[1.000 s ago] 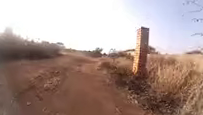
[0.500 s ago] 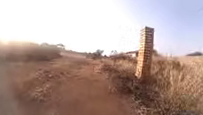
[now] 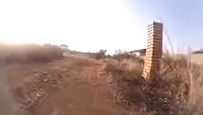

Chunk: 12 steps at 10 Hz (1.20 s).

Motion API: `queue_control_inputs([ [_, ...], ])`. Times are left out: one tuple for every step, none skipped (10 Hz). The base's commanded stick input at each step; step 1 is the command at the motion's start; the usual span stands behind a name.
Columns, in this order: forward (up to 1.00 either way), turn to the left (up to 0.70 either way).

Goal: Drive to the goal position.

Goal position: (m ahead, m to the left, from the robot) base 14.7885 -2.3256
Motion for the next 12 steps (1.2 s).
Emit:
queue_control_inputs([
  [0.70, 0.00],
  [0.70, 0.00],
  [0.70, 0.00],
  [0.70, 0.00],
  [0.70, 0.00],
  [0.70, 0.00],
  [0.70, 0.00],
  [0.70, 0.00],
  [0.70, 0.00],
  [0.70, 0.00],
  [0.70, 0.00],
  [0.70, 0.00],
])
